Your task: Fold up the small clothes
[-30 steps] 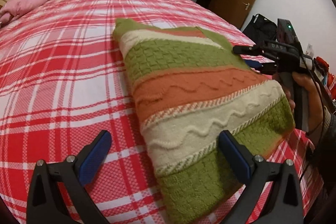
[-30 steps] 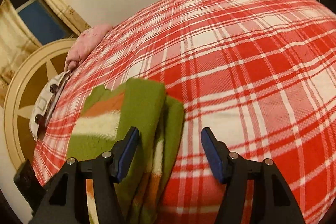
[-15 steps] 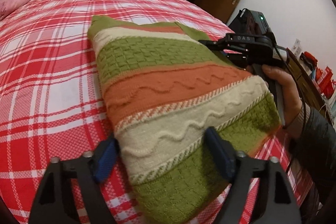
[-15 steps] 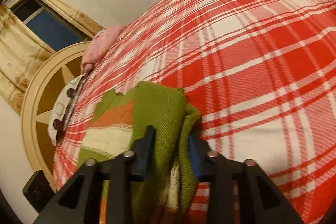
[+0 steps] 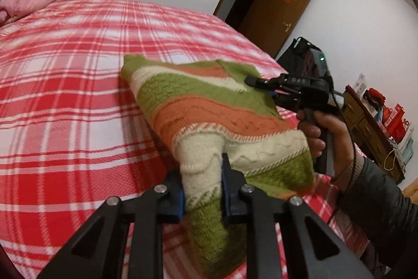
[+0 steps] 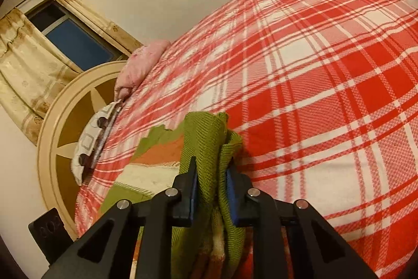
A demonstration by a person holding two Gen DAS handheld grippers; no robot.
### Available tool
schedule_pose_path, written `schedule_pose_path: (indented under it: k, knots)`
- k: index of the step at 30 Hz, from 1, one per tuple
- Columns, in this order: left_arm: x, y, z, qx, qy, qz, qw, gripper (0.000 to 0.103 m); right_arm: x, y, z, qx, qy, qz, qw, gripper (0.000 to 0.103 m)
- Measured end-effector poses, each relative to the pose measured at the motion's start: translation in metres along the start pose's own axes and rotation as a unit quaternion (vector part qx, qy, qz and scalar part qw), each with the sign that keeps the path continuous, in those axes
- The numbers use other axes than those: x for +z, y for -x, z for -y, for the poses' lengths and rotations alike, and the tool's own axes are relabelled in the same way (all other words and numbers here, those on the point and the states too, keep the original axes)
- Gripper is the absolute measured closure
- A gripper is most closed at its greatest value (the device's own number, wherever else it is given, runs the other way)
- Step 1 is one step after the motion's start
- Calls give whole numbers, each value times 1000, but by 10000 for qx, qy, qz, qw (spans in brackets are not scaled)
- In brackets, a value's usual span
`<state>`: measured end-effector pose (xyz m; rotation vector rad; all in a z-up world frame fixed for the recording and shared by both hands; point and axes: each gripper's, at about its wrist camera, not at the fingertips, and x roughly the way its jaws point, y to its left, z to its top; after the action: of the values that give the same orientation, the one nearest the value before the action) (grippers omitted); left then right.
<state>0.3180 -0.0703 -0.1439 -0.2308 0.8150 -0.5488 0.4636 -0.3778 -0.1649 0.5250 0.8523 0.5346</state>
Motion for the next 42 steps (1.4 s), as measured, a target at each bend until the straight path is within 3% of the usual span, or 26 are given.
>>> schedule_pose_path:
  k: [12, 26, 42]
  knots:
    - [-30, 75, -17, 355, 40, 220, 9991, 81, -36, -20, -73, 463, 200, -307, 9983, 85]
    - [-74, 165, -53, 935, 458, 633, 9925, 81, -87, -67, -182, 1114, 662, -766, 9886, 86]
    - [-105, 218, -69, 1375, 685, 901, 9840, 81, -124, -109, -259, 1367, 1034, -1140, 9786, 86]
